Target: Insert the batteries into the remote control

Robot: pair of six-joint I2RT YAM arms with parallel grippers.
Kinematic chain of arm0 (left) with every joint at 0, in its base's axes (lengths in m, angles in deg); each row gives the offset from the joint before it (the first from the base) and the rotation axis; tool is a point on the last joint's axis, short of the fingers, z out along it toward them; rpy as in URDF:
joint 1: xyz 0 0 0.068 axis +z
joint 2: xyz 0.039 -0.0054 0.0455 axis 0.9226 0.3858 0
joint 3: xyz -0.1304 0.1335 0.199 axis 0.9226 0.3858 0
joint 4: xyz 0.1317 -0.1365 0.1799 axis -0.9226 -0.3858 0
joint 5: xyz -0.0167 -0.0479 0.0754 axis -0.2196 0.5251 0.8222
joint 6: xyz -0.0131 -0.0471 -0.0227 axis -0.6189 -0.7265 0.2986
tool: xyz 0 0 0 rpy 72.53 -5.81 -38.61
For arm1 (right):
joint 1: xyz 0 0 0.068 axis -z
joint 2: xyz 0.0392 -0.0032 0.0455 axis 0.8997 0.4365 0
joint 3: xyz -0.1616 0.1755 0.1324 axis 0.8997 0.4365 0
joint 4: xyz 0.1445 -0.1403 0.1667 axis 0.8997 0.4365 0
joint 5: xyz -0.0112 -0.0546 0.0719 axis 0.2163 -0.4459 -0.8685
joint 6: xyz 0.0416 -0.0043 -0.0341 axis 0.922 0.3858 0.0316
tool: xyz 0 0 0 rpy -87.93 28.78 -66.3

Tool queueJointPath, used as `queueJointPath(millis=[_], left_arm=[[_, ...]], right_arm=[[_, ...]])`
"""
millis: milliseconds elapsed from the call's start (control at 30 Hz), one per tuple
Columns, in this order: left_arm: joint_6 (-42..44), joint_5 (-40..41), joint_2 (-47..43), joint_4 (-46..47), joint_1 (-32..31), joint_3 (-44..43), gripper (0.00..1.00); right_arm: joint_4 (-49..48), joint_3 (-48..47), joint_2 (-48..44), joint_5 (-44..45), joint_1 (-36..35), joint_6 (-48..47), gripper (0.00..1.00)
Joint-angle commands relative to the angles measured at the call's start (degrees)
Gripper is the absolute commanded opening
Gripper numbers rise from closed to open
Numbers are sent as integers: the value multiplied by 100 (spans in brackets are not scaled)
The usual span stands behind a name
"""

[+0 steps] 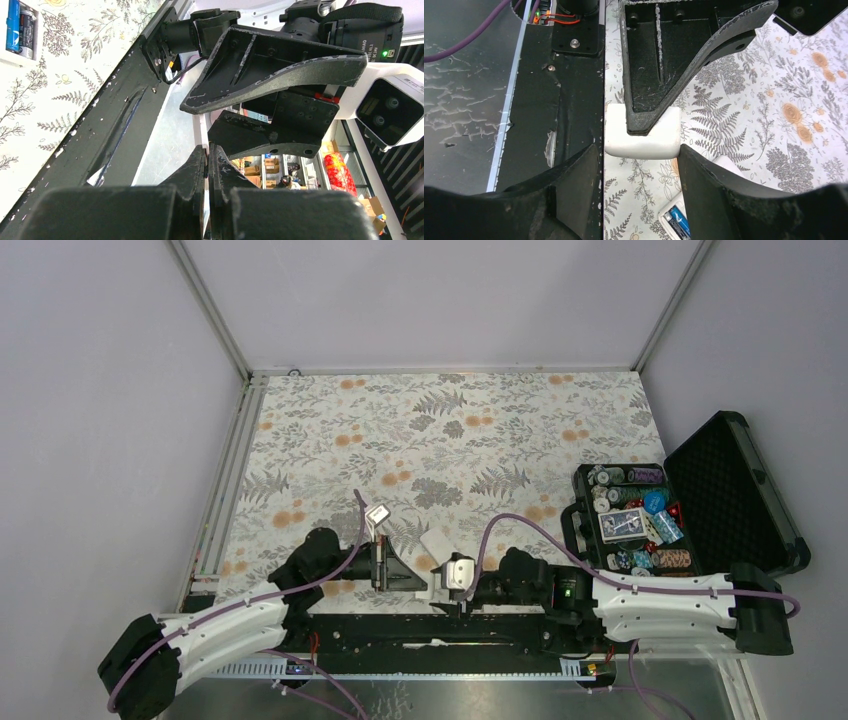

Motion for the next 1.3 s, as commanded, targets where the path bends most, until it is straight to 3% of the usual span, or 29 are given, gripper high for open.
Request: queueJointPath(millis=[0, 867, 1000, 1267], left_arm=[[-83, 147, -68, 437, 31, 55, 0], [-392, 97, -38, 935, 30, 244, 0], [-470, 83, -34, 1074, 29, 300, 0], [-562, 48, -46, 1264, 30, 392, 0]], right_arm=[[-527, 84, -185, 357, -142, -187, 65], [-998, 245, -140, 358, -220, -348, 63], [-1137, 284, -157, 339, -229, -353, 58], [-1229, 407, -188, 332, -231, -293, 27]])
